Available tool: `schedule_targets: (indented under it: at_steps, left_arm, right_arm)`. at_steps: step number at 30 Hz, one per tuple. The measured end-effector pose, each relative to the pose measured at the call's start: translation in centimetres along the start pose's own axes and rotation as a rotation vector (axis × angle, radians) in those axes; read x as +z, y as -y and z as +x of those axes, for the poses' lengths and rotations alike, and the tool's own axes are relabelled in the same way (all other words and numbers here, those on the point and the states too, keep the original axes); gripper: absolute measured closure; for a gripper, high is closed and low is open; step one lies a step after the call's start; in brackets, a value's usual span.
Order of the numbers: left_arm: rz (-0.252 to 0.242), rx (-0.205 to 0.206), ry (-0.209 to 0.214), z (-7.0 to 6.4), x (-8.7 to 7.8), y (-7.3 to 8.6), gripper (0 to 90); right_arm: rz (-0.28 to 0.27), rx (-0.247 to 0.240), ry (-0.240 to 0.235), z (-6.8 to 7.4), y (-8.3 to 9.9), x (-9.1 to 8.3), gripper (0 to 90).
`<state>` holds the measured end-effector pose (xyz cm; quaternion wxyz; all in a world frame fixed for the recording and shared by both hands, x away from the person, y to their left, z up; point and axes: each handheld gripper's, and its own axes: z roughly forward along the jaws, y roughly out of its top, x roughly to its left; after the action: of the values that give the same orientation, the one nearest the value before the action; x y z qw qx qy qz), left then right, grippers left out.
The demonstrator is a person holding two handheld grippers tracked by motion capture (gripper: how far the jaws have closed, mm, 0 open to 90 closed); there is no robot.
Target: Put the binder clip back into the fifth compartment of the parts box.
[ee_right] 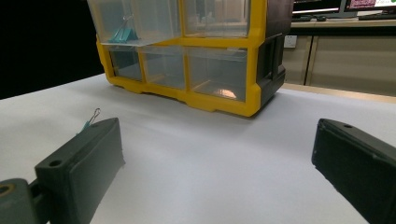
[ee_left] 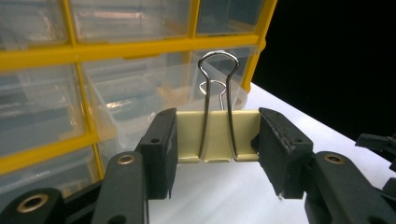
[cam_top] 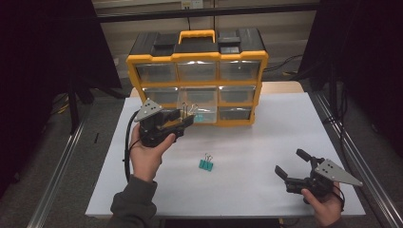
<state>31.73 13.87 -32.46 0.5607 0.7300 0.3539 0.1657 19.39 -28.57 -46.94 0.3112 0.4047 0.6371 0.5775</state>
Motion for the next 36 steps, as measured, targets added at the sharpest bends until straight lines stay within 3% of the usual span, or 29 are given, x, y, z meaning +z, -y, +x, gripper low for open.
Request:
schedule_targets:
  at_steps: [3,16,18,23,31,36]
  left_arm:
    - [-0.02,-0.003,0.0,0.0,0.2,-0.8,50.1]
    - [-0.026,0.002,-0.038,0.6,2.3,-2.5,50.1]
    - [-0.033,-0.013,-0.048,0.8,2.7,-2.6,50.1]
    - [-0.017,-0.007,-0.072,1.5,3.6,-2.5,50.1]
    - [-0.034,-0.013,-0.091,2.0,4.5,-2.7,50.1]
    - [-0.014,-0.01,-0.103,2.1,4.9,-2.5,50.0]
  right_arm:
    - [0.0,0.001,-0.005,0.0,0.0,0.1,1.6]
    - [0.0,-0.001,-0.003,0.0,0.0,0.0,1.6]
    - [0.0,0.0,-0.002,0.0,0.0,0.0,1.6]
    - [-0.003,0.0,-0.001,0.0,0.0,0.0,1.6]
    - [-0.002,0.001,-0.007,0.0,0.0,0.0,1.6]
    - [-0.001,-0.001,-0.008,0.0,0.0,0.0,1.6]
